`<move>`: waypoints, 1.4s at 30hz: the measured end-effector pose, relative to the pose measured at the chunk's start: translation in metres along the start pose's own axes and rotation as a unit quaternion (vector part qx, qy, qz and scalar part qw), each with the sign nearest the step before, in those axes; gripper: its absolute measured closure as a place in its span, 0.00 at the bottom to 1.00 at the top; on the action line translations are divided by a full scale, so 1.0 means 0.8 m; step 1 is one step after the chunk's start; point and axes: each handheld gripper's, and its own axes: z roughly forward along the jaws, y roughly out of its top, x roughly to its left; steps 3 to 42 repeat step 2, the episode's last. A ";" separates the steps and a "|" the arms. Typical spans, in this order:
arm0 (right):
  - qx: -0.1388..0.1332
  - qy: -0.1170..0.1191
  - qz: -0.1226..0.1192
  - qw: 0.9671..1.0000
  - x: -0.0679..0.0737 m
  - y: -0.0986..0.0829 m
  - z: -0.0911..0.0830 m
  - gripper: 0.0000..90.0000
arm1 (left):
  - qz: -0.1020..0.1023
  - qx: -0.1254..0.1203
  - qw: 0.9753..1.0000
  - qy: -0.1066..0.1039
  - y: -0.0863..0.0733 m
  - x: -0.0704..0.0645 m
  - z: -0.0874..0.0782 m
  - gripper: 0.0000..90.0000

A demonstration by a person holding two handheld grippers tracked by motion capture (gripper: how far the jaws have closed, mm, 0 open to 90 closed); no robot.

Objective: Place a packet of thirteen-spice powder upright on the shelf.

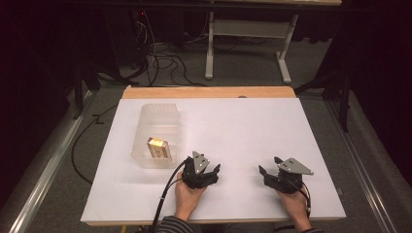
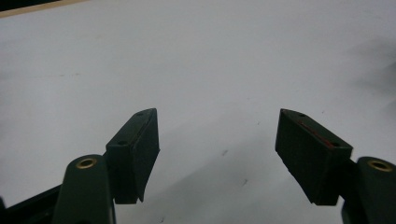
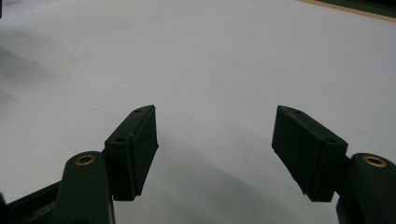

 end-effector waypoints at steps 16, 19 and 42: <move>0.002 0.000 0.000 1.000 0.000 0.000 0.000 0.35 | 0.001 0.000 1.000 -0.002 0.000 0.000 0.000 0.35; 0.002 0.000 0.000 1.000 0.000 0.000 0.000 0.35 | 0.001 0.000 1.000 -0.002 0.000 0.000 0.000 0.35; 0.002 0.000 0.000 1.000 0.000 0.000 0.000 0.35 | 0.001 0.000 1.000 -0.002 0.000 0.000 0.000 0.35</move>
